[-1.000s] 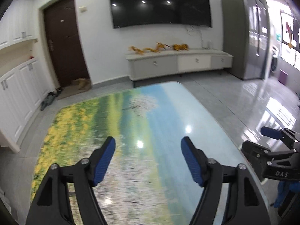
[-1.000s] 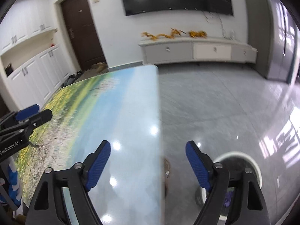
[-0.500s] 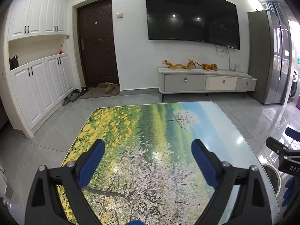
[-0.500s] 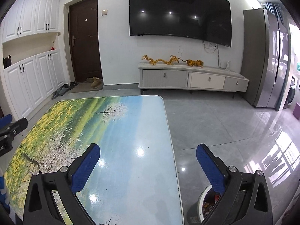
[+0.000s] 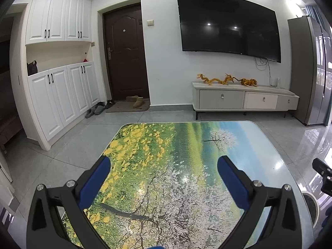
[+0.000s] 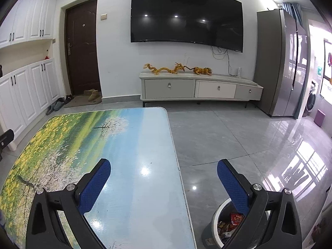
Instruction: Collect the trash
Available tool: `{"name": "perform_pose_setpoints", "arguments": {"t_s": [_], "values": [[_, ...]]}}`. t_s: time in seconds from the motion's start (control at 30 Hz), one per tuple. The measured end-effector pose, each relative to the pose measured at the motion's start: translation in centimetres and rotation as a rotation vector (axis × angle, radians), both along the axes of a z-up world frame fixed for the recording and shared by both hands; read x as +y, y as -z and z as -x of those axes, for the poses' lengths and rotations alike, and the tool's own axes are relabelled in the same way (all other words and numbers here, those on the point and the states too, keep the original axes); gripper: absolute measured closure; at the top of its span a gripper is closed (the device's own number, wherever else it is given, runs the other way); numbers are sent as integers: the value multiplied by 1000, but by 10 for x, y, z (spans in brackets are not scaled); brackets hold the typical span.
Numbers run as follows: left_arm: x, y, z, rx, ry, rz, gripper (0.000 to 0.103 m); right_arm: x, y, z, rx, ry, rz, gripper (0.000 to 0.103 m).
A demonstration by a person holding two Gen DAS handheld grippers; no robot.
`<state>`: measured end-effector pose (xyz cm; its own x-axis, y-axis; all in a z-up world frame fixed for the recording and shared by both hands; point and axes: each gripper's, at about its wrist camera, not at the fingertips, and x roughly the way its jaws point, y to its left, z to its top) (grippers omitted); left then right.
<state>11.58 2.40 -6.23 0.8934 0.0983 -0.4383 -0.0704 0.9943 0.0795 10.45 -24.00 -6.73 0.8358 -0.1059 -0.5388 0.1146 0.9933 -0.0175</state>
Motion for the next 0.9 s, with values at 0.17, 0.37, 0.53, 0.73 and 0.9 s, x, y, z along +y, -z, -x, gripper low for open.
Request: {"name": "perform_pose_setpoints", "arguments": {"t_s": [0.17, 0.37, 0.53, 0.73, 0.9], "values": [[1, -1, 3, -6, -3, 0, 0, -5, -1, 5, -15, 27, -6, 0], [-1, -2, 6, -8, 0, -10, 0, -5, -5, 10, -33, 42, -4, 0], [-5, -6, 9, -23, -8, -36, 0, -9, -5, 14, -39, 49, -19, 0], [-6, -6, 11, -20, -14, -41, 0, -12, -6, 18, -42, 57, -28, 0], [-8, -5, 12, -9, -2, -39, 0, -11, -6, 19, -44, 64, -29, 0]]}}
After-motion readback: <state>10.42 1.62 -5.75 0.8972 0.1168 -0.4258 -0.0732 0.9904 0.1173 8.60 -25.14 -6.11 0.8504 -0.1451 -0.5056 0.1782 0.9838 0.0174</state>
